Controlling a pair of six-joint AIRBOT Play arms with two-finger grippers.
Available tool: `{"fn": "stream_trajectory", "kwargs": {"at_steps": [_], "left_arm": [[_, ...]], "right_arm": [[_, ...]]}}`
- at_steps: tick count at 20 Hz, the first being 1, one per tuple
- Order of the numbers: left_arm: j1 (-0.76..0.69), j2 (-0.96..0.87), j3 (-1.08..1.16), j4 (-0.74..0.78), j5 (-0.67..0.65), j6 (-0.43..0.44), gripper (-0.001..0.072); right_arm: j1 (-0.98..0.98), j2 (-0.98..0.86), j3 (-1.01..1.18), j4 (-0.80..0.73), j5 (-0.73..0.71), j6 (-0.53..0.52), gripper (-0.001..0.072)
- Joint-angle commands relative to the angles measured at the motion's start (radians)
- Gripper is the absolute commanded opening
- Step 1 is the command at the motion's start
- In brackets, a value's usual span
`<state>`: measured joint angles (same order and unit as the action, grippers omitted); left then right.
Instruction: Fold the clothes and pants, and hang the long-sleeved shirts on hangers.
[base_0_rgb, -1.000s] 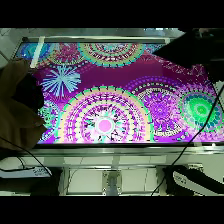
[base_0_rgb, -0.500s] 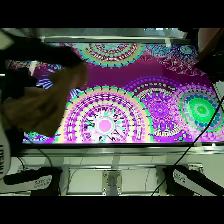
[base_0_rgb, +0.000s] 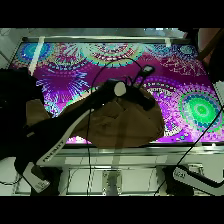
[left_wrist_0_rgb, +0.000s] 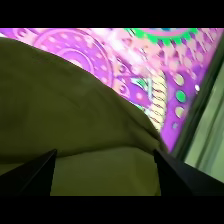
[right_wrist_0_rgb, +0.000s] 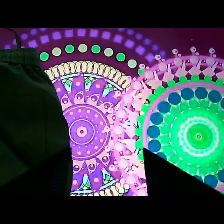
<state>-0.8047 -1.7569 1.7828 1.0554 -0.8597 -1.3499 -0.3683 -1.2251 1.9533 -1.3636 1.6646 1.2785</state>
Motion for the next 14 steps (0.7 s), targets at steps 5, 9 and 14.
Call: {"fn": "stream_trajectory", "kwargs": {"at_steps": [5, 9, 14], "left_arm": [[0.562, 0.226, -0.005, 0.342, -0.496, -0.299, 0.0702], [0.806, 0.448, -0.187, 0.341, -0.583, -0.230, 0.0702], [0.922, 0.866, -0.699, 0.358, -0.525, -0.249, 0.0702]], "right_arm": [[-0.015, -0.164, -0.216, 0.286, -0.150, -0.019, 0.0476], [0.095, -0.339, -0.288, 0.304, -0.283, -0.015, 0.0476], [0.170, -0.625, -0.281, 0.546, -0.334, -0.037, 0.0476]]}}
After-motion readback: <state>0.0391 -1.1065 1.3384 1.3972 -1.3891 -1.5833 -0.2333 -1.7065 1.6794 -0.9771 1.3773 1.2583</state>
